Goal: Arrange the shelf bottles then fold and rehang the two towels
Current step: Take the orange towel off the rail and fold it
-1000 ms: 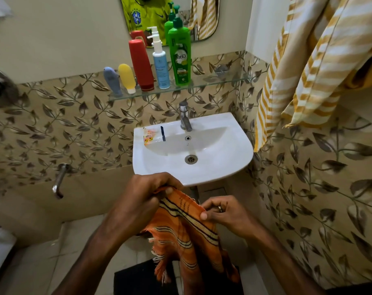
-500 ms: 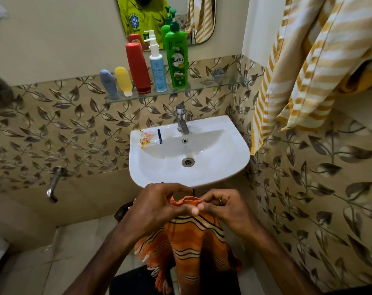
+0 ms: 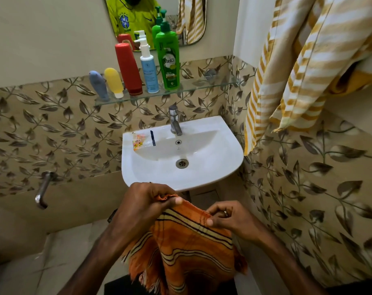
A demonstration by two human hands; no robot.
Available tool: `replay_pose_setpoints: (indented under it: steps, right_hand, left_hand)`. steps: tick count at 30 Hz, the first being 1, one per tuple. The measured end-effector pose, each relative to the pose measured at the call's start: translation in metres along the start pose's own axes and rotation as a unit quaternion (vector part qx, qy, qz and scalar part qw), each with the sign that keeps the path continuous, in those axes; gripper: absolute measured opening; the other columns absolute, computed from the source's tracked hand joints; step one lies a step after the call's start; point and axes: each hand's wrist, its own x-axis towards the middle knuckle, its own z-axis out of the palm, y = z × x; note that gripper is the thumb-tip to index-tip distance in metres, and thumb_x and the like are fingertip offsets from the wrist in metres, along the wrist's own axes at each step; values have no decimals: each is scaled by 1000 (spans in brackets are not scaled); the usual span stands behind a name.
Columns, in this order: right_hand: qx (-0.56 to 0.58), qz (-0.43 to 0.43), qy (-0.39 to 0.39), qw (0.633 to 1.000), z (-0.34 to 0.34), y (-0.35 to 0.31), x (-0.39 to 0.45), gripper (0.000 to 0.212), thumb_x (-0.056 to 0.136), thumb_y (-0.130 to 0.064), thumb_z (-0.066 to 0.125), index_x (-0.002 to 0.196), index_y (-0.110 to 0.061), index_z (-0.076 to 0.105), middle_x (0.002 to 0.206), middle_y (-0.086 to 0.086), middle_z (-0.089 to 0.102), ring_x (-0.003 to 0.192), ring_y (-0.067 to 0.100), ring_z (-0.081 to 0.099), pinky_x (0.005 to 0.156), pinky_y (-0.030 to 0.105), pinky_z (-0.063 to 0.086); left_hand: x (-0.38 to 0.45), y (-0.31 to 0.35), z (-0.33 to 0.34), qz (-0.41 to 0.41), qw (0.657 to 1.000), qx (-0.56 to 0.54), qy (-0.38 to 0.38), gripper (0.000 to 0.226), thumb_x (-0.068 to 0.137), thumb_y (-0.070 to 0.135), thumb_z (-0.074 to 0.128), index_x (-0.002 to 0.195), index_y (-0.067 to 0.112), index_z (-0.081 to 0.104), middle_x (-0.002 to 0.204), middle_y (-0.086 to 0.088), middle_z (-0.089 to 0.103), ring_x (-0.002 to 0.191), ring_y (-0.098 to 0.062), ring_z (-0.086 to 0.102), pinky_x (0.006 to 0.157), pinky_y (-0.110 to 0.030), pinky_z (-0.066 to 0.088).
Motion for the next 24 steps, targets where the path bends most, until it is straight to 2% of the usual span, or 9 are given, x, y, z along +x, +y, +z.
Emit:
replay_pose_setpoints:
  steps: [5, 7, 11, 13, 15, 17, 18, 20, 24]
  right_hand:
    - [-17, -22, 64, 998, 2, 3, 4, 16, 78, -29, 84, 86, -16, 79, 89, 10, 78, 82, 26, 75, 77, 47, 60]
    - [-15, -29, 71, 997, 8, 2, 5, 18, 77, -32, 85, 85, -17, 79, 87, 9, 78, 82, 26, 76, 76, 47, 60]
    - [-21, -59, 77, 995, 18, -6, 8, 15, 78, -31, 86, 83, -18, 80, 85, 7, 78, 82, 26, 76, 76, 47, 60]
    - [-34, -72, 76, 994, 22, -10, 10, 12, 79, -26, 86, 82, -16, 80, 82, 6, 78, 77, 19, 74, 71, 39, 58]
    - [-39, -83, 70, 993, 27, -15, 11, 14, 79, -28, 86, 82, -16, 80, 81, 6, 77, 74, 15, 71, 68, 34, 53]
    - [-35, -92, 71, 993, 29, -20, 12, 16, 79, -33, 85, 84, -18, 80, 82, 7, 77, 77, 22, 74, 67, 41, 55]
    - [-33, -95, 71, 992, 28, -21, 12, 15, 79, -32, 84, 85, -19, 80, 84, 8, 77, 79, 27, 75, 69, 46, 57]
    - [-19, -93, 72, 993, 25, -22, 13, 13, 80, -28, 84, 85, -17, 80, 84, 12, 77, 78, 30, 74, 70, 48, 57]
    - [-21, -85, 41, 995, 18, -25, 11, 19, 82, -32, 82, 90, -15, 79, 88, 11, 77, 80, 18, 73, 71, 34, 55]
  left_hand:
    - [1, -10, -1, -13, 999, 38, 23, 31, 85, 59, 62, 88, 31, 75, 82, 14, 71, 81, -5, 68, 71, -43, 60]
    - [0, -18, 3, -33, 998, 43, 20, 12, 92, 37, 64, 97, 32, 74, 91, 15, 73, 90, -5, 68, 78, -42, 60]
    - [1, -21, 14, -13, 998, 57, 1, 59, 92, -4, 57, 127, 43, 61, 97, 16, 70, 98, -4, 66, 81, -37, 58]
    - [1, -18, 21, -7, 998, 52, -27, 58, 94, 4, 59, 131, 48, 55, 94, 19, 65, 89, 0, 62, 73, -24, 51]
    - [0, -9, 25, -11, 996, 51, -68, 45, 91, 44, 60, 136, 45, 53, 95, 22, 61, 87, 4, 58, 73, -17, 45]
    - [0, -3, 26, -9, 992, 58, -113, 68, 76, 70, 58, 138, 42, 53, 107, 22, 63, 100, 4, 58, 83, -20, 49]
    - [1, -2, 26, -7, 989, 66, -130, 68, 73, 69, 63, 134, 40, 57, 110, 23, 63, 102, 5, 59, 85, -19, 50]
    - [2, 0, 26, 18, 986, 86, -140, 44, 77, 53, 73, 116, 33, 69, 99, 23, 65, 94, 6, 62, 77, -13, 51]
    - [3, 1, 22, 63, 987, 114, -91, 12, 86, 38, 73, 93, 29, 75, 78, 20, 62, 79, 3, 61, 63, -9, 42]
